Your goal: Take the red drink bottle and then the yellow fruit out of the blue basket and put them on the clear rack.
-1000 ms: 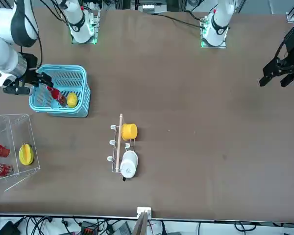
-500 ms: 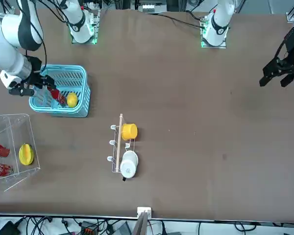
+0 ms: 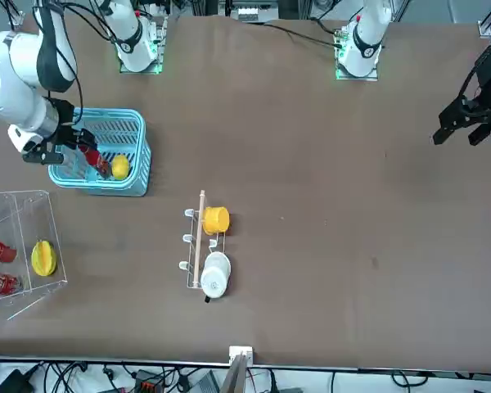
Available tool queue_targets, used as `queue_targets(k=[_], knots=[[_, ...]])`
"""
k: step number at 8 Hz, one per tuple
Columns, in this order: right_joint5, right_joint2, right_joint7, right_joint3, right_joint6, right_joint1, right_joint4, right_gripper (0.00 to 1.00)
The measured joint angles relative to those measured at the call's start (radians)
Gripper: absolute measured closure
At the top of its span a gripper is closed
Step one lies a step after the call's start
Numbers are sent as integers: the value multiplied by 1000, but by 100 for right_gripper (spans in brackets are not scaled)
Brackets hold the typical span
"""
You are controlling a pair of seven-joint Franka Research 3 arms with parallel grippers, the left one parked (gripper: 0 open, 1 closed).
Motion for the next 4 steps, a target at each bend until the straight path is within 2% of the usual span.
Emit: queue_targets(k=[2, 4], knots=[[0, 12, 0, 0, 8, -1, -1, 21], [0, 20, -1, 0, 9, -1, -1, 31]])
